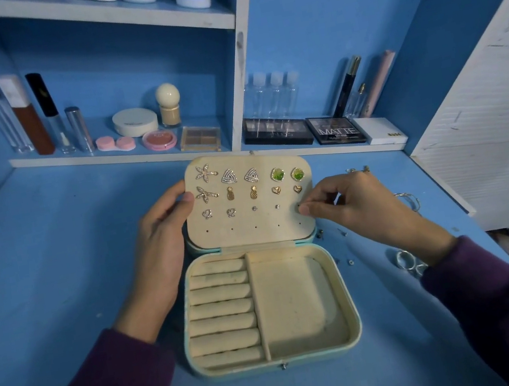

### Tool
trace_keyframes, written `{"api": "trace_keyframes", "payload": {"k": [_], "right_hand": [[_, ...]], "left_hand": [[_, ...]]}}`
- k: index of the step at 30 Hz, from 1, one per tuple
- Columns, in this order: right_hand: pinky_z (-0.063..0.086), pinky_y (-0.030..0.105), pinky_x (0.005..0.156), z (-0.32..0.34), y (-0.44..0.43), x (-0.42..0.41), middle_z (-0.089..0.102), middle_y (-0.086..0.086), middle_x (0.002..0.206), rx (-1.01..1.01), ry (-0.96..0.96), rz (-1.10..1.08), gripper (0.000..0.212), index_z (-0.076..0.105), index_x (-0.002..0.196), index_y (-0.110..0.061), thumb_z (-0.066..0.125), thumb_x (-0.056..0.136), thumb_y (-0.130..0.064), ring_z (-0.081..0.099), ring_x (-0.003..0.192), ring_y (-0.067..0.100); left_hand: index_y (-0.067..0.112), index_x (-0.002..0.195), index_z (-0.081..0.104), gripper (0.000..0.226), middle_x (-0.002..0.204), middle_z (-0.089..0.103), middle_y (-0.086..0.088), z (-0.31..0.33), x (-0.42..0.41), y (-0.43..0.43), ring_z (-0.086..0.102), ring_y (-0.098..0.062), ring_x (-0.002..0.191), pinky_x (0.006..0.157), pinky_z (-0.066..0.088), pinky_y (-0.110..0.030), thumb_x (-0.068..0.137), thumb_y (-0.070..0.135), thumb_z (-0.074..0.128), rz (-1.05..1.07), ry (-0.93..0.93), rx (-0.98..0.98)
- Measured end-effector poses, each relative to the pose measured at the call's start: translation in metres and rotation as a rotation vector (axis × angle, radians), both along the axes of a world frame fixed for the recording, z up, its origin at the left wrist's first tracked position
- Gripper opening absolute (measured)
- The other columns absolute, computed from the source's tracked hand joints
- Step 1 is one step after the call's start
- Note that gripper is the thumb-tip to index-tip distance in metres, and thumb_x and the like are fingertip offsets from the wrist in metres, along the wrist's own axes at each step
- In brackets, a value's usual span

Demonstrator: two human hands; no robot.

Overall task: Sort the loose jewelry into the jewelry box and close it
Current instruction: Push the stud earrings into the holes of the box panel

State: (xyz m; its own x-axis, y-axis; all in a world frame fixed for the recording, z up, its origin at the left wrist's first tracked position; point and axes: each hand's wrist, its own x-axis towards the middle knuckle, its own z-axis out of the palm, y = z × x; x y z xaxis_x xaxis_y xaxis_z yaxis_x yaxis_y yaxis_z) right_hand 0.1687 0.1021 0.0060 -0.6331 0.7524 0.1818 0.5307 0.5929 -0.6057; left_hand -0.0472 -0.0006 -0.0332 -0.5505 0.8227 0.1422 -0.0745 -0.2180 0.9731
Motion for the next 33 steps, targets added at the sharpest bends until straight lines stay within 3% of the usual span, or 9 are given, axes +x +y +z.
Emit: {"api": "trace_keyframes", "payload": {"k": [6, 12, 16, 22, 29, 33], "right_hand": [[0.037, 0.011, 0.055, -0.003, 0.001, -0.004, 0.056, 0.001, 0.058, 0.077, 0.037, -0.063, 0.010, 0.066, 0.074, -0.018, 0.074, 0.079, -0.022, 0.046, 0.054, 0.007], [0.037, 0.012, 0.057, -0.004, 0.001, -0.005, 0.060, 0.006, 0.064, 0.131, 0.042, -0.048, 0.002, 0.073, 0.078, -0.016, 0.075, 0.078, -0.016, 0.047, 0.058, 0.009], [0.037, 0.008, 0.058, -0.001, 0.002, -0.001, 0.067, 0.006, 0.070, 0.069, 0.065, -0.068, 0.007, 0.075, 0.081, -0.019, 0.071, 0.082, -0.013, 0.050, 0.060, 0.006], [0.034, 0.011, 0.052, 0.007, 0.016, 0.011, 0.062, 0.007, 0.068, -0.002, 0.128, -0.199, 0.007, 0.073, 0.082, -0.019, 0.067, 0.085, -0.016, 0.043, 0.053, 0.005], [0.040, 0.005, 0.062, 0.000, 0.036, 0.022, 0.063, -0.005, 0.071, 0.096, -0.079, -0.202, 0.013, 0.072, 0.084, -0.017, 0.066, 0.083, -0.005, 0.054, 0.061, 0.002], [0.037, 0.000, 0.065, -0.007, 0.042, 0.025, 0.065, -0.005, 0.073, 0.120, -0.171, -0.170, 0.017, 0.073, 0.081, -0.014, 0.063, 0.081, 0.000, 0.054, 0.067, -0.012]], "left_hand": [[0.032, 0.097, 0.067, 0.030, 0.086, 0.073, 0.020, 0.000, 0.000, 0.000, 0.065, 0.006, 0.084, 0.069, 0.046, -0.007, 0.096, 0.008, 0.048, 0.000, -0.009, -0.002], [0.032, 0.097, 0.066, 0.030, 0.087, 0.073, 0.020, 0.000, -0.001, 0.001, 0.065, 0.007, 0.084, 0.068, 0.046, -0.006, 0.096, 0.009, 0.048, -0.007, -0.004, -0.021], [0.032, 0.099, 0.066, 0.029, 0.087, 0.072, 0.022, -0.001, -0.001, 0.001, 0.065, 0.008, 0.084, 0.067, 0.046, -0.006, 0.096, 0.010, 0.048, 0.001, -0.021, -0.035], [0.034, 0.098, 0.066, 0.029, 0.089, 0.072, 0.023, -0.001, -0.001, 0.001, 0.065, 0.008, 0.088, 0.069, 0.047, -0.006, 0.096, 0.011, 0.049, 0.010, -0.022, -0.048], [0.035, 0.094, 0.066, 0.030, 0.084, 0.071, 0.026, 0.000, 0.000, 0.001, 0.064, 0.011, 0.084, 0.073, 0.047, -0.012, 0.096, 0.010, 0.049, 0.025, -0.026, -0.054], [0.033, 0.095, 0.066, 0.029, 0.083, 0.071, 0.025, 0.000, 0.000, 0.001, 0.064, 0.010, 0.082, 0.070, 0.047, -0.008, 0.096, 0.009, 0.049, 0.017, -0.025, -0.048]]}}
